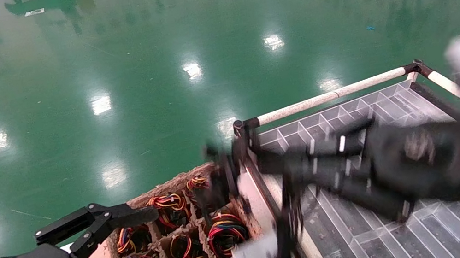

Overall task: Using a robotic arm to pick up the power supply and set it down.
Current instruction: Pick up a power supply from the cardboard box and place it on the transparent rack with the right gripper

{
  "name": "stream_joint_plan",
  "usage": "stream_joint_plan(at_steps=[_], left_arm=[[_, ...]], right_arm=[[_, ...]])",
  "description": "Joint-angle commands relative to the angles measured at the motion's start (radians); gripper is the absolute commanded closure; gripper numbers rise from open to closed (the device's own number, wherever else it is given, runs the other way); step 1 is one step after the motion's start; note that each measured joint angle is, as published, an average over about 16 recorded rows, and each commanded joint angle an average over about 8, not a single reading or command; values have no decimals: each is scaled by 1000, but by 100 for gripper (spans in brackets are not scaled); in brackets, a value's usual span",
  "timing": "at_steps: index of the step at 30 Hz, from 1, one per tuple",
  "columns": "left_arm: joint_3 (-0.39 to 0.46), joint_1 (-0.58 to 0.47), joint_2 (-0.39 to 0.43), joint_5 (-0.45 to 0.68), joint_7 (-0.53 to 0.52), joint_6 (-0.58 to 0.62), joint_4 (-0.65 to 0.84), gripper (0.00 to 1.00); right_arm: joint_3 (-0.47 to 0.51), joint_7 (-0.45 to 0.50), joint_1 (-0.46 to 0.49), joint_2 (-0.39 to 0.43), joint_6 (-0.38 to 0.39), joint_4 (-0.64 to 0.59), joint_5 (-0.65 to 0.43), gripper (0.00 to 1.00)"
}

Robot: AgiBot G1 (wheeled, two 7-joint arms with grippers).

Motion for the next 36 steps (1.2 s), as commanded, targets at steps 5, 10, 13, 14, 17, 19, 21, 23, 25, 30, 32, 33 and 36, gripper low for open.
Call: stream_joint_plan(at_steps=[5, 10, 13, 14, 17, 19, 21, 23, 25, 30, 32, 33, 36], left_arm=[[0, 0, 0, 0, 0, 0, 0, 0], [0, 0, 0, 0, 0, 0, 0, 0], [0, 0, 0, 0, 0, 0, 0, 0], [0, 0, 0, 0, 0, 0, 0, 0], [0, 0, 0, 0, 0, 0, 0, 0], [0, 0, 0, 0, 0, 0, 0, 0], [0, 0, 0, 0, 0, 0, 0, 0], [0, 0, 0, 0, 0, 0, 0, 0], [0, 0, 0, 0, 0, 0, 0, 0], [0, 0, 0, 0, 0, 0, 0, 0], [0, 0, 0, 0, 0, 0, 0, 0], [0, 0, 0, 0, 0, 0, 0, 0], [0, 0, 0, 0, 0, 0, 0, 0]], right_arm=[[-1, -14, 161, -44, -30, -133, -8, 100], [-47, -54, 293, -98, -41, -308, -85, 100], [-76, -99, 354, -132, -34, -430, -136, 100], [-84, -117, 373, -144, -29, -472, -153, 100], [-108, -175, 421, -180, 2, -593, -202, 100], [-121, -214, 448, -203, 36, -667, -234, 100], [-132, -250, 468, -225, 80, -732, -263, 100], [-141, -281, 483, -245, 125, -786, -286, 100], [-148, -307, 493, -264, 167, -832, -303, 100], [-156, -355, 502, -305, 247, -922, -325, 100], [-157, -371, 504, -320, 277, -951, -329, 100], [-158, -380, 504, -328, 294, -964, -331, 100], [-159, -404, 507, -352, 345, -997, -336, 100]])
